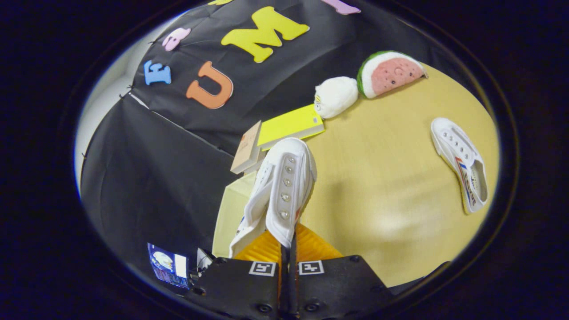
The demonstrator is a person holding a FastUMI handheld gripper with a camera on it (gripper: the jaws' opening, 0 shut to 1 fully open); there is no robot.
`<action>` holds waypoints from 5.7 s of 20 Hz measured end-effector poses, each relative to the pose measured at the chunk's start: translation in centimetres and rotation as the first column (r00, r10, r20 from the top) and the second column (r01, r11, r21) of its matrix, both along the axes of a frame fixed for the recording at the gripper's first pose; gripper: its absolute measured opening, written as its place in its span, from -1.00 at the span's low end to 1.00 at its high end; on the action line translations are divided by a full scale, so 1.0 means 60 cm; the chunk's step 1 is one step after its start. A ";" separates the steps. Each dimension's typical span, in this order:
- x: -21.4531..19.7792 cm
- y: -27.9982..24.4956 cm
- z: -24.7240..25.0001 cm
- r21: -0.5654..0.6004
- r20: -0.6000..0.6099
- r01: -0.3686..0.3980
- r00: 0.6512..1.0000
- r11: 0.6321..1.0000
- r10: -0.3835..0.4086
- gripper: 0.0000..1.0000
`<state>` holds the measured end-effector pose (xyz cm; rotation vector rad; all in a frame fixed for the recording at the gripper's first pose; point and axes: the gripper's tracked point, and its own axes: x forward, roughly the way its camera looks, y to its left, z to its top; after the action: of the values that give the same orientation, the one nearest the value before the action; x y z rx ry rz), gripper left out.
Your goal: Open the storage box then place both shoes into the box .Put the left shoe in first, then the right shoe, with the right side of both shoes facing outward in a uniform manner.
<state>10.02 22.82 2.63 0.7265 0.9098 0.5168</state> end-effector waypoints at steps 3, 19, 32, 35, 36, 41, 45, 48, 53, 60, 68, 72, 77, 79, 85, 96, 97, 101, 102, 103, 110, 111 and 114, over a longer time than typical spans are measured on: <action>0.002 0.085 0.058 -0.009 0.046 0.009 0.999 1.000 -0.009 -0.90; 0.001 0.377 -0.062 -0.175 -0.026 0.032 0.999 0.984 -0.037 -0.90; -0.001 0.429 -0.074 -0.196 -0.086 -0.003 0.996 0.981 -0.014 0.18; -0.008 0.405 -0.038 -0.256 0.019 -0.013 1.000 0.966 0.018 0.81; -0.009 0.396 -0.030 -0.287 0.064 -0.017 0.997 0.958 0.037 0.83; -0.030 0.313 0.036 -0.421 0.284 0.014 0.952 0.907 0.117 0.87; -0.052 0.200 0.087 -0.509 0.424 0.097 0.893 0.855 0.151 0.92; -0.072 0.085 0.110 -0.576 0.487 0.178 0.858 0.798 0.160 0.98; -0.085 -0.112 0.087 -0.633 0.467 0.241 0.877 0.736 0.114 0.98; -0.050 -0.380 -0.044 -0.722 0.364 0.264 0.931 0.639 0.026 0.99; 0.015 -0.549 -0.233 -0.762 0.137 0.126 0.990 0.636 -0.031 1.00; 0.034 -0.569 -0.298 -0.747 0.082 0.080 0.996 0.660 -0.027 1.00; 0.075 -0.574 -0.337 -0.731 0.080 0.070 0.997 0.679 -0.017 0.99; 0.089 -0.572 -0.353 -0.723 0.065 0.054 0.998 0.688 -0.009 0.97; 0.116 -0.554 -0.372 -0.670 0.076 0.047 0.997 0.741 0.005 0.67; 0.121 -0.550 -0.374 -0.685 0.032 0.039 0.999 0.727 -0.023 -0.86; 0.118 -0.543 -0.369 -0.666 0.024 0.046 0.999 0.745 -0.040 -0.88; 0.102 -0.517 -0.359 -0.614 -0.014 0.055 0.997 0.788 -0.081 -0.89; 0.092 -0.504 -0.355 -0.590 -0.031 0.048 0.996 0.806 -0.082 -0.89; 0.084 -0.490 -0.350 -0.566 -0.046 0.045 0.995 0.823 -0.086 -0.89; 0.036 -0.382 -0.267 -0.474 -0.083 0.050 0.991 0.879 -0.101 -0.89; 0.029 -0.363 -0.248 -0.469 -0.078 0.056 0.992 0.881 -0.104 -0.89; 0.007 -0.292 -0.185 -0.459 -0.059 0.071 0.992 0.886 -0.110 -0.89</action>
<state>10.46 5.31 -8.47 0.3584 1.0237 0.1742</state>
